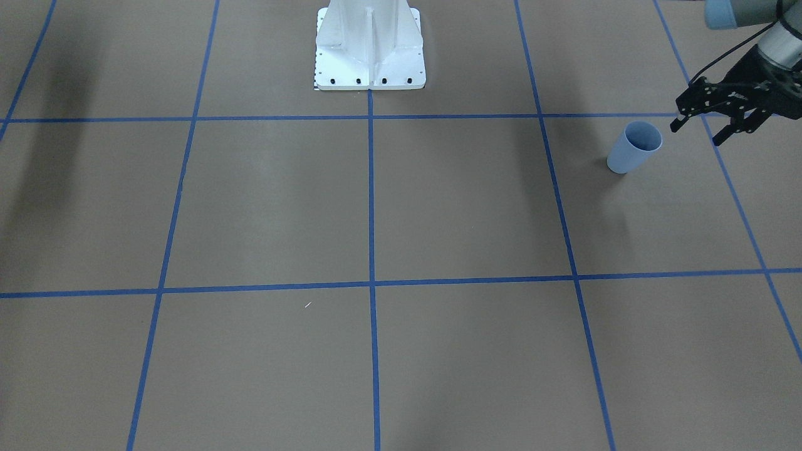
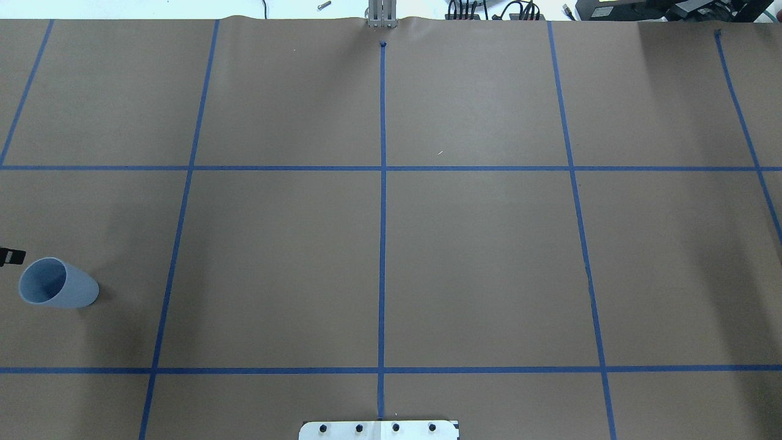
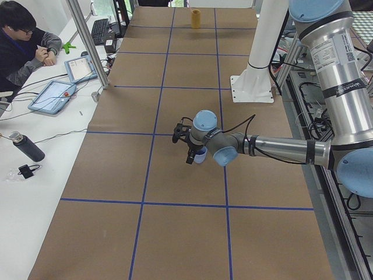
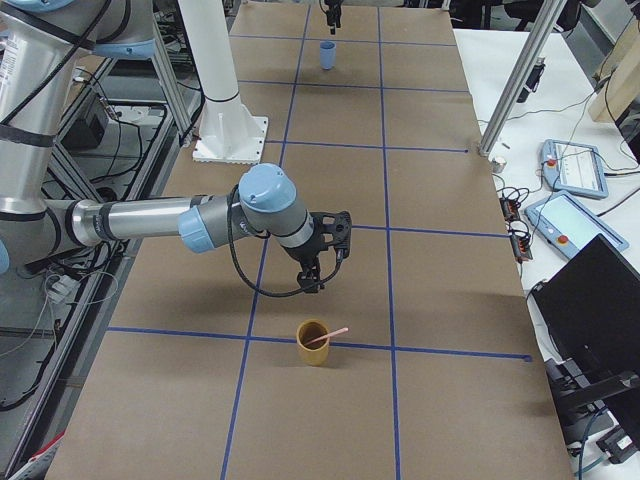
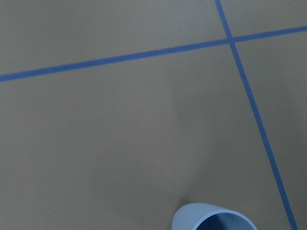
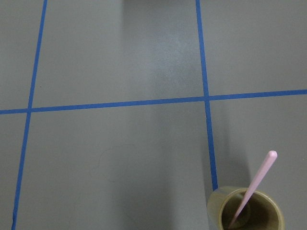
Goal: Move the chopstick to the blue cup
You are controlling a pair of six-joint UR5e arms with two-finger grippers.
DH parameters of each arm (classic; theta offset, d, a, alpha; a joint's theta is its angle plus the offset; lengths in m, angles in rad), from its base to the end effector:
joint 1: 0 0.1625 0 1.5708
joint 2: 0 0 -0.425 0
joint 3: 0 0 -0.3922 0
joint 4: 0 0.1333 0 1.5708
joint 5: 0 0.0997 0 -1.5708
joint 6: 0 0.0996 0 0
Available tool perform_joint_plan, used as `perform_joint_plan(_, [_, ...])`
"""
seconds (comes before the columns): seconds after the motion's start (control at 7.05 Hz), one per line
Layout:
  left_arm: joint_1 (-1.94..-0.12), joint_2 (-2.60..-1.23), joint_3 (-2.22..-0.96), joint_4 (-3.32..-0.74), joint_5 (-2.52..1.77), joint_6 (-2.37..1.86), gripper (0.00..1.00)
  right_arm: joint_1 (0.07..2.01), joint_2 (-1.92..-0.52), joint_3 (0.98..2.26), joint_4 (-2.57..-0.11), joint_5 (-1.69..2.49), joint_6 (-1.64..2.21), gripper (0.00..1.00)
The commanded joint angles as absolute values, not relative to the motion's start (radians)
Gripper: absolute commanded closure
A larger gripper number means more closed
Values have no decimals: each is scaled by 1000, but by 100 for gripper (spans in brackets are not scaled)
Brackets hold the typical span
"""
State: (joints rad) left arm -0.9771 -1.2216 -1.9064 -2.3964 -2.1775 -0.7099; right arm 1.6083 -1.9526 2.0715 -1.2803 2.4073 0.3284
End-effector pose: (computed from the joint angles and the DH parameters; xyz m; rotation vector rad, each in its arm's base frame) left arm 0.1462 -0.3534 0.5511 0.2773 0.9305 0.1393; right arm 0.0724 -0.3466 0.5319 0.2615 -0.8716 0.1692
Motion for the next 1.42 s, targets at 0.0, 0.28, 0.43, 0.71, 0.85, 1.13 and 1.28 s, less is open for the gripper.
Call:
perform_joint_plan(0.0, [-907, -1216, -1890, -2413, -2118, -739, 16, 1608, -1954, 2072, -1281, 2408, 330, 0])
perform_joint_plan(0.28, [-845, -1226, -1870, -2413, -2088, -738, 59, 1608, -1953, 2072, -1281, 2407, 330, 0])
perform_joint_plan(0.43, [-832, -1230, -1867, -2413, -2083, -738, 85, 1608, -1953, 2072, -1281, 2407, 330, 0])
perform_joint_plan(0.71, [-830, -1235, -1871, -2451, -2092, -733, 100, 1608, -1953, 2072, -1278, 2407, 330, 0])
perform_joint_plan(0.85, [-837, -1239, -1896, -2454, -2123, -735, 100, 1608, -1953, 2072, -1278, 2407, 330, 0])
perform_joint_plan(1.13, [-842, -1299, -1951, -2430, -2178, -773, 100, 1608, -1953, 2072, -1278, 2407, 330, 0])
perform_joint_plan(1.28, [-838, -1410, -1954, -2349, -2174, -889, 100, 1608, -1953, 2072, -1276, 2407, 330, 0])
